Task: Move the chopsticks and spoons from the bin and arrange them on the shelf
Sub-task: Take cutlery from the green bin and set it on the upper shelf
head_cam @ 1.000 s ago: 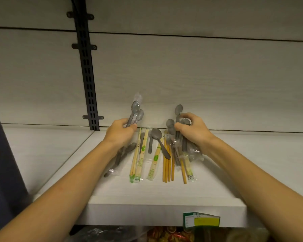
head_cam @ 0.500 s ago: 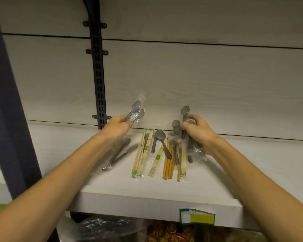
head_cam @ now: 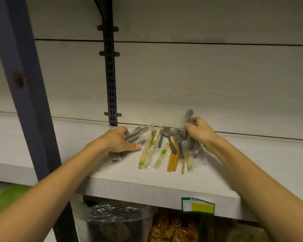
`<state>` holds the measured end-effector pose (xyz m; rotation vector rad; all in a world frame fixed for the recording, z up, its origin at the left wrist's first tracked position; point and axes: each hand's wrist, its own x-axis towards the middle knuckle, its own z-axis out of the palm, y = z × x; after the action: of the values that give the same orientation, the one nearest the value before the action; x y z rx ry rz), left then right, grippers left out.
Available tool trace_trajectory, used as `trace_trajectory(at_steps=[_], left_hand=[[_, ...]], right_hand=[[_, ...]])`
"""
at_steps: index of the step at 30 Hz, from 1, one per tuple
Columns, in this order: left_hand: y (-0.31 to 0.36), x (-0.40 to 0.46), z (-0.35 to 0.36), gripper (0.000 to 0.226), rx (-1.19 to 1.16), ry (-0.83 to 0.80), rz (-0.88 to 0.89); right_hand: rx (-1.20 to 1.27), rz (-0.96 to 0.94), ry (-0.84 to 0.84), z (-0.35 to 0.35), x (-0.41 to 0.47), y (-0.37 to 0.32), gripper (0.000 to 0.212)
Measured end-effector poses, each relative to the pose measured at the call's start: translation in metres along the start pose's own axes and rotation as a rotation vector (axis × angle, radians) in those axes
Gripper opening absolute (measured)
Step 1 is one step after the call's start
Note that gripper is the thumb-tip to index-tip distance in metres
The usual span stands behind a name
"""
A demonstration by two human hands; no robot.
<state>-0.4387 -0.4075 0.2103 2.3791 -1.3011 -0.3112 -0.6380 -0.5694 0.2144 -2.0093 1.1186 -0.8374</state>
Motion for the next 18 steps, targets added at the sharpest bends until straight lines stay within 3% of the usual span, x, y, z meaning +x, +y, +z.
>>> trace_trajectory(at_steps=[6,10,14,18], left_hand=[[0.003,0.004,0.005,0.032,-0.057,0.051,-0.039],[0.009,0.007,0.010,0.032,-0.086,0.190,0.057],[0.024,0.007,0.009,0.024,-0.234,0.292,0.185],[0.046,0.009,0.012,0.017,-0.333,0.261,0.257]], right_hand=[[0.143,-0.017,0.020,-0.005,-0.002,-0.001,0.030],[0.359,-0.035,0.006,-0.009,-0.002,0.000,0.029],[0.104,-0.087,0.122,-0.013,0.006,0.005,0.035],[-0.099,-0.132,-0.001,-0.011,-0.001,0.002,0.050]])
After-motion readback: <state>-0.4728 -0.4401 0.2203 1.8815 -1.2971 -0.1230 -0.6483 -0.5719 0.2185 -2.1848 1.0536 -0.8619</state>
